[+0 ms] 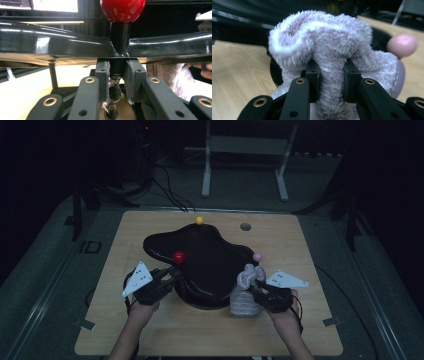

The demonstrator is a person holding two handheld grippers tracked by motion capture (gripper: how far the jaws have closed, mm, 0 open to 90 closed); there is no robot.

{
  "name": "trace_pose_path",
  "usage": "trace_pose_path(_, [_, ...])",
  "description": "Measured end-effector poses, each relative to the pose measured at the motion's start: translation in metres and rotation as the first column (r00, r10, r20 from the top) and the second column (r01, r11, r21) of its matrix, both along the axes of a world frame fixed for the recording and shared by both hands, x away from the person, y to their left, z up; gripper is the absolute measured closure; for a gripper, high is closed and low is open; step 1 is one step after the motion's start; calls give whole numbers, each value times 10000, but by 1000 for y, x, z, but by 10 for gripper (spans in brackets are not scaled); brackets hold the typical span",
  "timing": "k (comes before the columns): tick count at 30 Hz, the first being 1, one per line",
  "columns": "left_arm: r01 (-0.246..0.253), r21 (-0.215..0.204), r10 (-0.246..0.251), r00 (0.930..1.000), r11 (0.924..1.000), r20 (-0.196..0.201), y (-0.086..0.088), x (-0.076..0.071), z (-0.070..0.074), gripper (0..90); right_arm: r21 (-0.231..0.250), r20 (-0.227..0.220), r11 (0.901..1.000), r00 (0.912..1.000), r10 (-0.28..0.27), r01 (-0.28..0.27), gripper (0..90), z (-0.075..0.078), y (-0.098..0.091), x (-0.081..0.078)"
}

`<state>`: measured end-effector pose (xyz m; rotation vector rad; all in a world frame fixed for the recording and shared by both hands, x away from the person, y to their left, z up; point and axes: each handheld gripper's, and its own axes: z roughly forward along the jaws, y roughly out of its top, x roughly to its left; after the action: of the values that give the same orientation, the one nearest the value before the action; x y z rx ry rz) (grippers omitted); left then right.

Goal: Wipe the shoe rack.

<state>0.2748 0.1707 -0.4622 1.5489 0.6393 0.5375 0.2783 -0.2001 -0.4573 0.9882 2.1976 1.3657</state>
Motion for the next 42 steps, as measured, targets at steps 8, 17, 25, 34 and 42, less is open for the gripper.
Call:
trace_pose_path(8, [40, 92, -41, 10000, 9999, 64, -2, -1, 0, 752, 342, 166, 9994, 9999, 19, -25, 716, 14, -4, -6])
trace_pose_path(17, [95, 80, -96, 9999, 9999, 45, -4, -2, 0, 752, 99, -52, 9999, 10000, 53, -53, 716, 4, 0, -4])
trace_pose_path(25, [143, 108, -143, 9999, 9998, 22, -5, -2, 1, 752, -18, 591, 10000, 9982, 48, -47, 716, 15, 4, -12])
trace_pose_path(34, [163, 109, -164, 9999, 9998, 43, -6, -3, 1, 752, 751, 893, 9955, 9947, 501, -569, 715, 41, -1, -27])
trace_pose_path(42, [123, 99, -123, 9999, 9999, 38, -6, -3, 0, 752, 547, 100, 9975, 9990, 434, -439, 717, 22, 2, -15])
